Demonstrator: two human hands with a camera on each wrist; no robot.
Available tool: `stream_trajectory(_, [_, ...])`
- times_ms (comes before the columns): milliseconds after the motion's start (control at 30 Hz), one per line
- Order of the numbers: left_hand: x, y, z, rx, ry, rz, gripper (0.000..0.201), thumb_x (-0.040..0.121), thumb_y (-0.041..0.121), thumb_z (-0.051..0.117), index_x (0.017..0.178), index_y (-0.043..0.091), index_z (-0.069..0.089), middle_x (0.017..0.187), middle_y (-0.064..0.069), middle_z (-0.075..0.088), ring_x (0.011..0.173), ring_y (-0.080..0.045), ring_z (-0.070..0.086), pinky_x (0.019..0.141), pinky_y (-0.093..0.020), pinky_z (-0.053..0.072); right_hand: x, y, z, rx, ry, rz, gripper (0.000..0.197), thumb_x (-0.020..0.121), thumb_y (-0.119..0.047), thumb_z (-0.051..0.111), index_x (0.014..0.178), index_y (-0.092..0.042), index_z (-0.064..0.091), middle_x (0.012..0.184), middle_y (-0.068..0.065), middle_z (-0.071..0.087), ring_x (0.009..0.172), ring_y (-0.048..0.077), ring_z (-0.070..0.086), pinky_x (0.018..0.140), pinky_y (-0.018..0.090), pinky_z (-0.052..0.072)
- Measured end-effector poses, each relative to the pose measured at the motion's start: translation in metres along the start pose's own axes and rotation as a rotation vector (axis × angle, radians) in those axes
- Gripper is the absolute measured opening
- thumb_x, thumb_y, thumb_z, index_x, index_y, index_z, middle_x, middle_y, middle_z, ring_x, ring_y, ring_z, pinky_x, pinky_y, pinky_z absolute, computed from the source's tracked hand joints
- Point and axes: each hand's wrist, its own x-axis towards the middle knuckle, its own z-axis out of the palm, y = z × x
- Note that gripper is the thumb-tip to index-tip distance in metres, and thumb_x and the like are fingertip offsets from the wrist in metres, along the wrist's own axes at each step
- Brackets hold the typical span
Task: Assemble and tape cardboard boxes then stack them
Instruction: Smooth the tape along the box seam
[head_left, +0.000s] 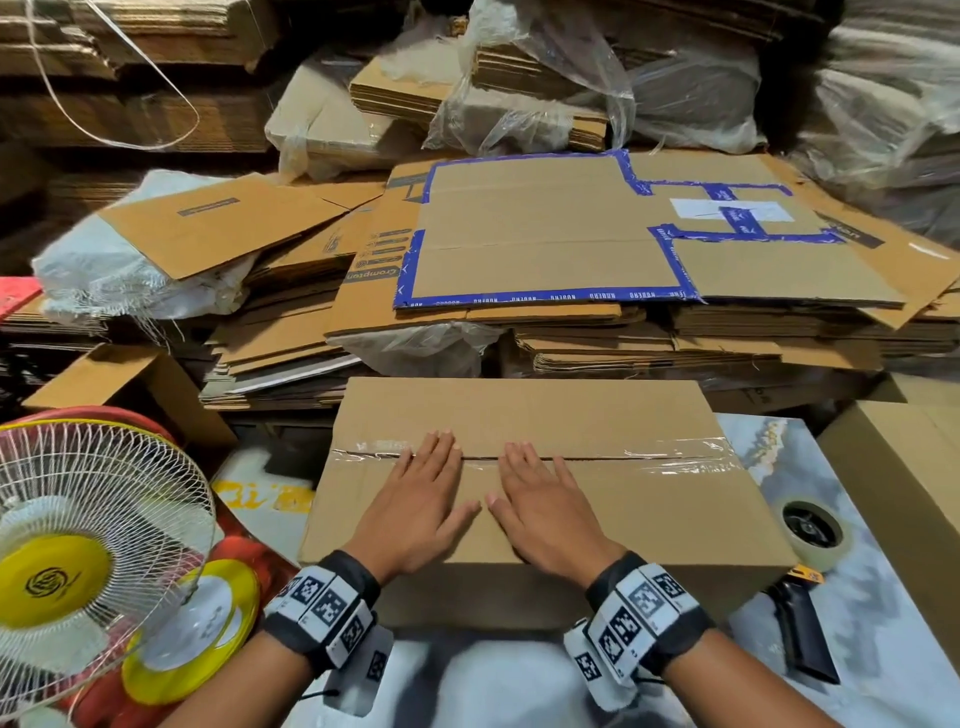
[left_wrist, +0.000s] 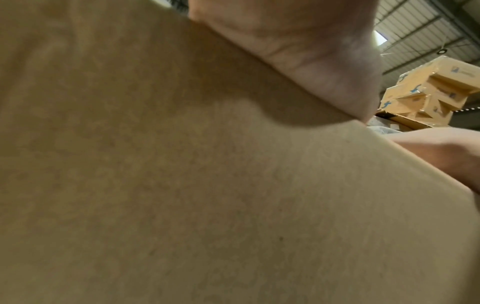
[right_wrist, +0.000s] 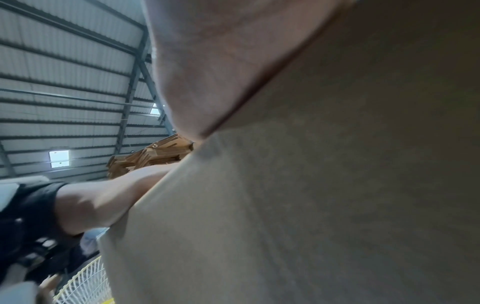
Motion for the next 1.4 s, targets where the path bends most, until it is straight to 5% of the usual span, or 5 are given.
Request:
stream_trajectory(267, [0.002,-0.002,-0.001,0.03,-0.09,-0.036,0.083,0.1,0.068,0.011,0.161,0.012,-0.002,0.167,-0.004,-0.012,0.154,-0.015,-0.015,0.126,-0.036,-0.006,-0.021,0.052,-0.013,0.044,-0.013,0.115,0.092,0.082,-0.067,-0.015,0.161,-0.028,0.011,0.167,-0.015,0.003,0.154,0.008,-0.004,0.126,0.047,-0.003])
stream_trajectory(633, [0.004,-0.007,0.002,0.025,-0.09,-0.008,0.103,0.083,0.08,-0.012,0.162,0.013,-0.001,0.167,-0.003,-0.013,0.154,-0.014,-0.015,0.126,-0.035,-0.005,-0.009,0.04,-0.009,0.054,-0.044,0.051,0.079,0.095,-0.067,0.001,0.162,-0.023,0.003,0.169,-0.008,-0.001,0.155,0.008,-0.004,0.126,0.042,-0.004])
stream_trajectory(933, [0.003,-0.007,0.003,0.021,-0.075,-0.016,0.102,0.084,0.08,-0.01,0.162,0.014,0.0,0.167,-0.002,-0.013,0.154,-0.014,-0.015,0.126,-0.035,-0.005,-0.019,0.15,-0.026,0.015,0.157,0.809,0.111,0.084,-0.09,0.021,0.161,-0.014,-0.002,0.169,0.01,-0.012,0.155,0.033,-0.009,0.119,0.066,0.001])
stream_trajectory(1167, [0.003,-0.005,0.003,0.028,-0.082,-0.04,0.108,0.078,0.084,-0.016,0.162,0.016,-0.001,0.167,0.001,-0.014,0.153,-0.011,-0.016,0.126,-0.033,-0.005,-0.031,0.183,-0.034,0.243,0.36,0.786,0.074,0.094,-0.069,0.048,0.157,-0.034,0.031,0.134,0.015,0.062,0.12,0.04,0.057,0.091,0.046,0.049])
stream_trajectory(1400, [0.007,0.012,0.004,0.052,-0.102,-0.12,0.113,0.078,0.084,-0.016,0.16,0.008,-0.003,0.167,-0.009,-0.015,0.154,-0.019,-0.016,0.125,-0.035,-0.008,-0.035,0.189,-0.034,0.413,0.355,0.763,0.057,0.103,-0.055,0.034,0.157,-0.039,0.027,0.143,0.012,0.056,0.127,0.039,0.052,0.102,0.051,0.041])
